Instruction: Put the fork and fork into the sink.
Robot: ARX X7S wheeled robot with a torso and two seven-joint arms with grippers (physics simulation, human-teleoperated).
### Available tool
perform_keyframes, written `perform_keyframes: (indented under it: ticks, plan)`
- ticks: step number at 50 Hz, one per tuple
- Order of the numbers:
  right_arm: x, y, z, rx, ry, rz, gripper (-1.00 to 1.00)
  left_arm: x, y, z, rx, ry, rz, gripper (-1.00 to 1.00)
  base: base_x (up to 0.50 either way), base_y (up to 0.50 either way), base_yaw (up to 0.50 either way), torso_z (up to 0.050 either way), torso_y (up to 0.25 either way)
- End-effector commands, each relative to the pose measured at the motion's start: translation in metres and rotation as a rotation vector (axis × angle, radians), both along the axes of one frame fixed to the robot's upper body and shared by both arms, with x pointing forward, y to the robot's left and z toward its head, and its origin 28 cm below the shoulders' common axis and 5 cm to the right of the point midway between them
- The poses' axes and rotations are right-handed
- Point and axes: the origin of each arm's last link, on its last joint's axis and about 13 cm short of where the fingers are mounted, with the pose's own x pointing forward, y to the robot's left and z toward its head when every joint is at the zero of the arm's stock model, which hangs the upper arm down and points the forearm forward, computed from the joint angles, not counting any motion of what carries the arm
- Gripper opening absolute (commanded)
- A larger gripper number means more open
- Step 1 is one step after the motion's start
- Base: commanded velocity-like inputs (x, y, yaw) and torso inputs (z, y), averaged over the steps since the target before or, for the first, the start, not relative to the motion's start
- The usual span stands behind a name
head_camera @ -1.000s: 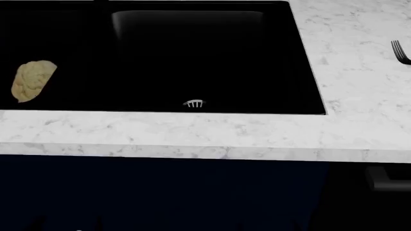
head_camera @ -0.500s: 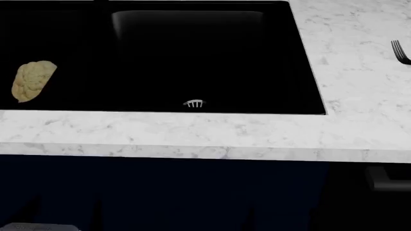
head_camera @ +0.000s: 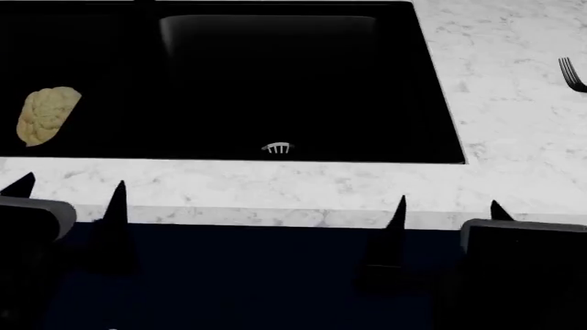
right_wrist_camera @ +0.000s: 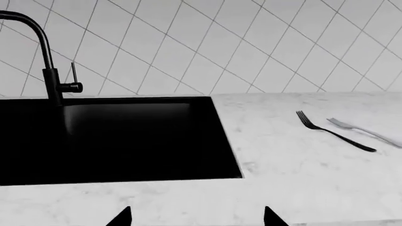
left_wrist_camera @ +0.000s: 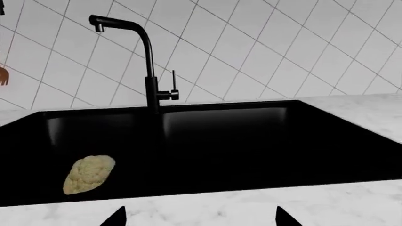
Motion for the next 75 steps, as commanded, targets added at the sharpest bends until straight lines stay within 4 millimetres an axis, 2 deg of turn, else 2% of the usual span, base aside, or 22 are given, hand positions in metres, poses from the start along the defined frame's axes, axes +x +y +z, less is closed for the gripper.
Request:
perform_keyframes:
  ticks: [1, 6, 9, 14, 20, 26, 34, 46, 47, 48, 49, 51, 75]
  plan:
    - [0.005, -0.008, 0.031, 0.026, 0.012, 0.03, 1.0, 0.005, 0.01, 0.037, -0.002, -0.047, 0.038, 1.0, 0.0, 0.0, 0.0, 0.0, 0.0]
    - [0.004, -0.009, 0.034, -0.02, 0.018, 0.034, 1.0, 0.009, 0.029, 0.054, 0.003, -0.082, 0.242, 1.0, 0.0, 0.0, 0.0, 0.0, 0.0]
    - [0.003, -0.012, 0.038, -0.033, 0.009, -0.016, 1.0, 0.008, 0.037, 0.054, -0.034, -0.059, 0.333, 1.0, 0.0, 0.0, 0.0, 0.0, 0.0]
    - [0.001, -0.014, 0.044, -0.04, -0.009, -0.041, 1.0, 0.0, 0.049, 0.059, 0.007, -0.097, 0.383, 1.0, 0.0, 0.0, 0.0, 0.0, 0.0]
    - [-0.002, -0.015, 0.046, -0.051, -0.019, -0.047, 1.0, -0.007, 0.075, 0.073, -0.095, -0.139, 0.548, 1.0, 0.0, 0.0, 0.0, 0.0, 0.0]
    - [-0.001, -0.02, 0.052, -0.043, -0.054, -0.046, 1.0, -0.011, 0.083, 0.063, -0.055, -0.117, 0.591, 1.0, 0.0, 0.0, 0.0, 0.0, 0.0]
    - [-0.004, -0.026, 0.062, -0.053, -0.049, -0.052, 1.0, -0.012, 0.089, 0.069, -0.037, -0.134, 0.591, 1.0, 0.0, 0.0, 0.0, 0.0, 0.0]
    - [-0.005, -0.037, 0.087, -0.005, -0.037, -0.027, 1.0, -0.012, 0.089, 0.064, -0.025, -0.138, 0.565, 1.0, 0.0, 0.0, 0.0, 0.0, 0.0]
    - [-0.001, -0.05, 0.111, -0.018, 0.031, -0.102, 1.0, -0.011, 0.087, 0.063, -0.015, -0.141, 0.534, 1.0, 0.0, 0.0, 0.0, 0.0, 0.0]
    - [-0.004, -0.048, 0.145, -0.019, -0.075, -0.102, 1.0, -0.011, 0.086, 0.064, -0.016, -0.142, 0.532, 1.0, 0.0, 0.0, 0.0, 0.0, 0.0]
    - [-0.009, -0.04, 0.153, -0.054, -0.112, 0.02, 1.0, -0.011, 0.086, 0.063, -0.015, -0.143, 0.531, 1.0, 0.0, 0.0, 0.0, 0.0, 0.0]
    - [-0.003, -0.046, 0.16, 0.017, -0.092, 0.043, 1.0, -0.01, 0.084, 0.062, -0.004, -0.14, 0.514, 1.0, 0.0, 0.0, 0.0, 0.0, 0.0]
    - [-0.001, -0.043, 0.145, 0.079, -0.08, 0.085, 1.0, -0.008, 0.082, 0.055, -0.012, -0.127, 0.494, 1.0, 0.01, -0.09, 0.0, 0.0, 0.0]
